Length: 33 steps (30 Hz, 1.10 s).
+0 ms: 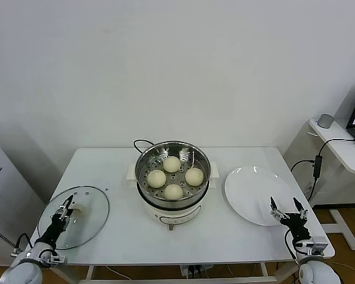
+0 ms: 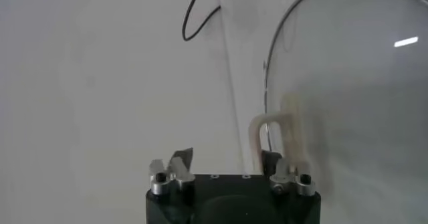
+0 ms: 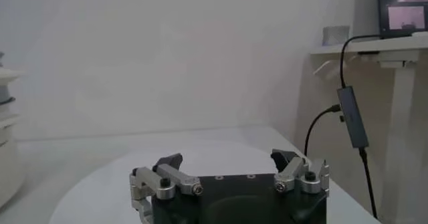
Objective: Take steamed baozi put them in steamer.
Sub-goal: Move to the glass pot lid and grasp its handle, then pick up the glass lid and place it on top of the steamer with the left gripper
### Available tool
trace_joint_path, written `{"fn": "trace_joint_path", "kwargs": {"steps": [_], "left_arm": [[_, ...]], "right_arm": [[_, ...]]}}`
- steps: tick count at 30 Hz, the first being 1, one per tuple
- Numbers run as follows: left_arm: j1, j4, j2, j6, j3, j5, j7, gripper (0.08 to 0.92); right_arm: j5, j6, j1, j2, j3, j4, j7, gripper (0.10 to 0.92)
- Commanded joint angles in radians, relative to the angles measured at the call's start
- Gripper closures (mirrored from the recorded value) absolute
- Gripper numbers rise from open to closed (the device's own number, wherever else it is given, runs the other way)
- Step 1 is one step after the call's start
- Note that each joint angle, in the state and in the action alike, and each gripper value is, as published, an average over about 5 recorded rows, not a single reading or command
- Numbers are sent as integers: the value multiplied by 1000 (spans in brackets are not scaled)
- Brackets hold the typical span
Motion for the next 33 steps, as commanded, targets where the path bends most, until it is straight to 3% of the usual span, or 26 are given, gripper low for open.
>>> {"fn": "trace_joint_path", "kwargs": {"steps": [1,11,23,33], "left_arm": [[-6,-13,7,-5,-9,-25,1,605],[35,-169,46,30,-27,-169,71,872],[46,-389,119,175,-19,-303,236,889],[-1,-472,164,248,15,-351,314,889]], "right_arm": [[-2,-2,11,0,-7,-4,1,203],[-2,-8,20,-9,-20,8,4,203],[-4,-8,6,-15,-16,30,3,203],[5,-9,-10,-22,-13,53,2,203]]}}
